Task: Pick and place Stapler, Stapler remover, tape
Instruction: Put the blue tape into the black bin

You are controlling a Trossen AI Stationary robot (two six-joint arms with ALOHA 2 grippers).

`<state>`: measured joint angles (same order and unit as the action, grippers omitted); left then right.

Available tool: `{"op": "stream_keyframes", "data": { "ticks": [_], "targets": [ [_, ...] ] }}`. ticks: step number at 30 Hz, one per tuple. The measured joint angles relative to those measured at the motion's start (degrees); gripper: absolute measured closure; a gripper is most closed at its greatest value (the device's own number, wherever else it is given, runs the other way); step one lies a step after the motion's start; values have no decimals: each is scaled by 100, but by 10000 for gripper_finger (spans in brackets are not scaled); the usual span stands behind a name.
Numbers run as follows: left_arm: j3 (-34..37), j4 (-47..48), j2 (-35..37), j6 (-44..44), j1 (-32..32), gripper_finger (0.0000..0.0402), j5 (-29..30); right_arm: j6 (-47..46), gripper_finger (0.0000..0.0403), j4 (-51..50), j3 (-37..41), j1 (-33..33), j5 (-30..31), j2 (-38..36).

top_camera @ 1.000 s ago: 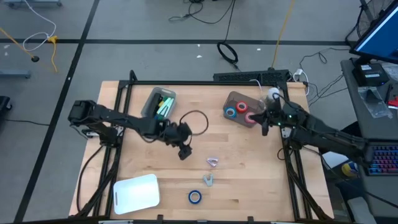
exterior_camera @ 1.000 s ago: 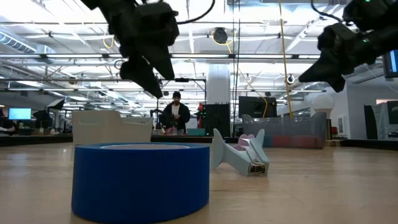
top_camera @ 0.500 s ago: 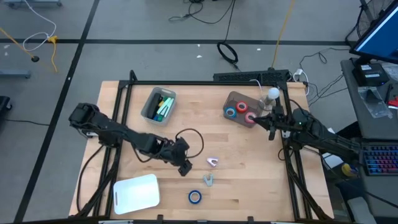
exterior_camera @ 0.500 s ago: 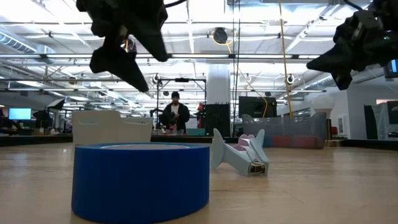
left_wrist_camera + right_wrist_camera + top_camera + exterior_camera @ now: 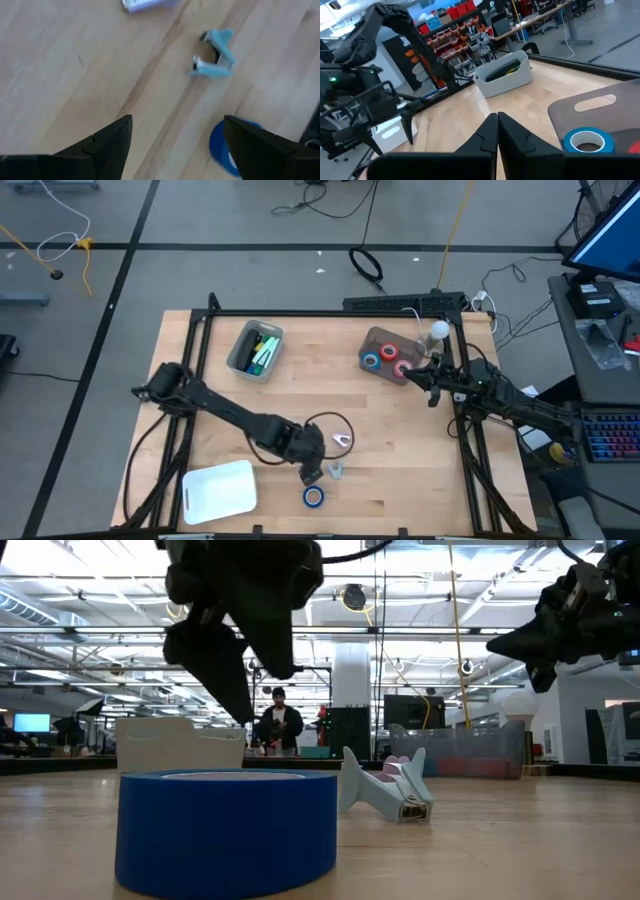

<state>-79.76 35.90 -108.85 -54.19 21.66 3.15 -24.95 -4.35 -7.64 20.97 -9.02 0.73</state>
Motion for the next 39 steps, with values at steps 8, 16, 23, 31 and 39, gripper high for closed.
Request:
{"op": "stream_keyframes", "data": {
  "ticks": [8, 16, 23, 31, 39],
  "targets": [
    [-726, 693, -528, 116, 118, 91, -90, 74, 401, -49, 0, 2, 0, -15],
    [-735, 737, -521, -629, 329, 91, -228, 74, 402, -96, 0, 2, -4, -13],
    [-735, 717, -521, -1532, 589, 91, -344, 59, 399, -193, -7, 2, -4, -13],
    [-735, 335, -575, -1856, 720, 91, -218, 74, 399, -204, -7, 2, -4, -13],
    [-735, 296, -867, -1965, 663, 91, -362, 72, 399, -210, -7, 2, -4, -13]
  ]
}}
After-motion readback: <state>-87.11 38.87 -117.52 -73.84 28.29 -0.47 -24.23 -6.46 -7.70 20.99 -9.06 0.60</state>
